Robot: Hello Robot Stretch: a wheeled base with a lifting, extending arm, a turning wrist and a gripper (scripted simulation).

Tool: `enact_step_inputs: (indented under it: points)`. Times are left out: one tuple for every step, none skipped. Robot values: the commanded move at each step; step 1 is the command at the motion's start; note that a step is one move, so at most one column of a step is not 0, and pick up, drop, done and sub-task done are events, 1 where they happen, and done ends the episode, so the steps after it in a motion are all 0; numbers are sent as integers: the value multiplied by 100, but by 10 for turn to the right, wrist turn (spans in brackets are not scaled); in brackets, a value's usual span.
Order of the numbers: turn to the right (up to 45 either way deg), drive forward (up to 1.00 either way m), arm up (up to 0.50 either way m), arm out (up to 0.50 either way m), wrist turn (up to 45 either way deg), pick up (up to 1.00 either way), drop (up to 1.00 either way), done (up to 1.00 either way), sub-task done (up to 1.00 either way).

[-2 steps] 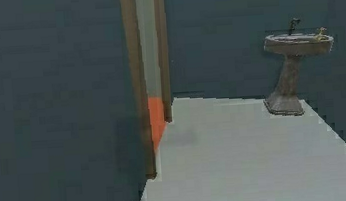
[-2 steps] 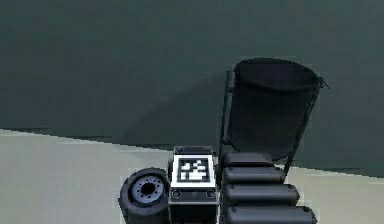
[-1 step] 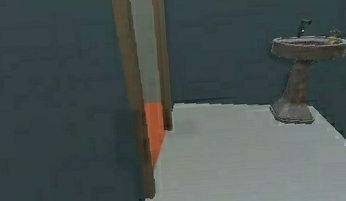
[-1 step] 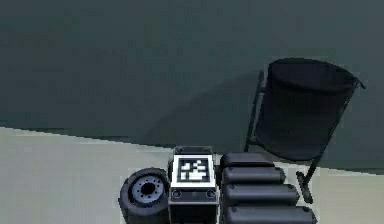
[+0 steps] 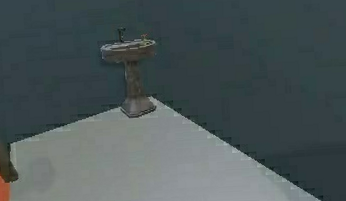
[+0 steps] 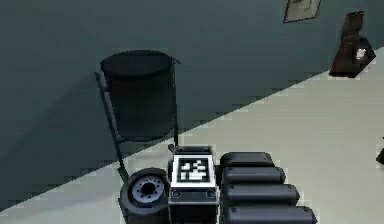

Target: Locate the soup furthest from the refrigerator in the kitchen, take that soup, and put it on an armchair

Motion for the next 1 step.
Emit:
enact_step_inputs:
  points:
    - [450,0,0,0,0,0,0,0,0]
